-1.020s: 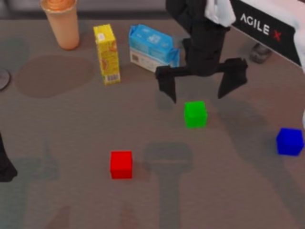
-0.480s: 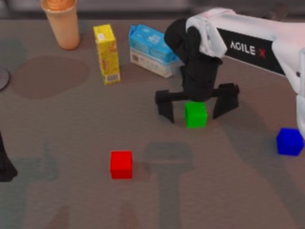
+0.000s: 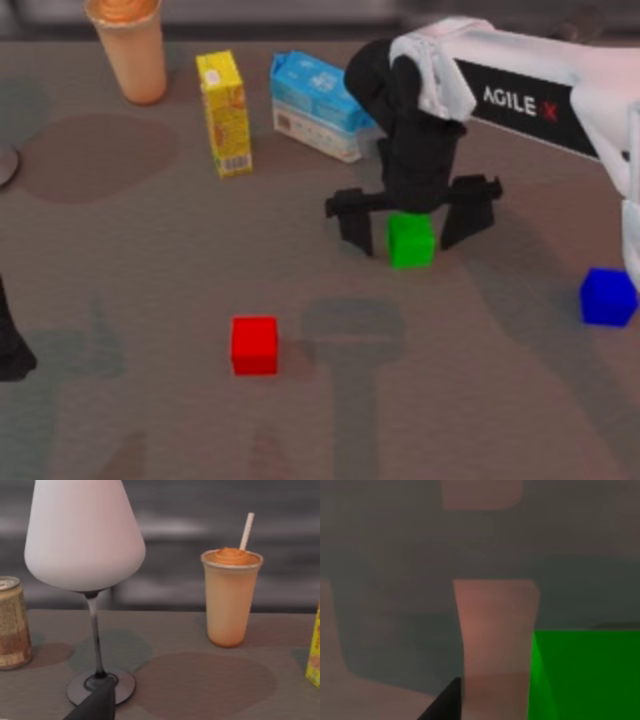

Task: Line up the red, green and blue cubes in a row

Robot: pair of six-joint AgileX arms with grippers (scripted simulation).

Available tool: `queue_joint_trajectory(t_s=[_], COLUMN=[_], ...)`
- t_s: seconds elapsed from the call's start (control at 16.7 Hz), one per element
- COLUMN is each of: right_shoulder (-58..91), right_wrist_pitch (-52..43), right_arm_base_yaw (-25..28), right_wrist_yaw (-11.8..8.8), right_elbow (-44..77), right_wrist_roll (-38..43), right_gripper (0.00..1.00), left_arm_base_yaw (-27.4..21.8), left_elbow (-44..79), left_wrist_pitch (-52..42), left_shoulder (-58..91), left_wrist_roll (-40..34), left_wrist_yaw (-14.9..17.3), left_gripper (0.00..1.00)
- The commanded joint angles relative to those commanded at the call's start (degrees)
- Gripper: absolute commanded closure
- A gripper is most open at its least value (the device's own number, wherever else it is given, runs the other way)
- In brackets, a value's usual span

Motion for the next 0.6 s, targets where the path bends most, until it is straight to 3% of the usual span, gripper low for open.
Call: queue_joint_trajectory(t_s=[0.48, 0.6], right_shoulder=[0.0, 0.0], right_wrist_pitch=[0.0, 0.0], right_arm_base_yaw=[0.0, 0.0], right_wrist_yaw=[0.0, 0.0], right_elbow=[0.0, 0.0], right_wrist_roll=[0.0, 0.0], right_gripper=[0.98, 1.00], left_arm_base_yaw=[0.0, 0.0], left_elbow=[0.0, 0.0], left_wrist_pitch=[0.0, 0.0], left_shoulder=[0.0, 0.0], left_wrist_roll=[0.0, 0.0], left_wrist_yaw=[0.0, 0.0], left_gripper=[0.00, 0.00])
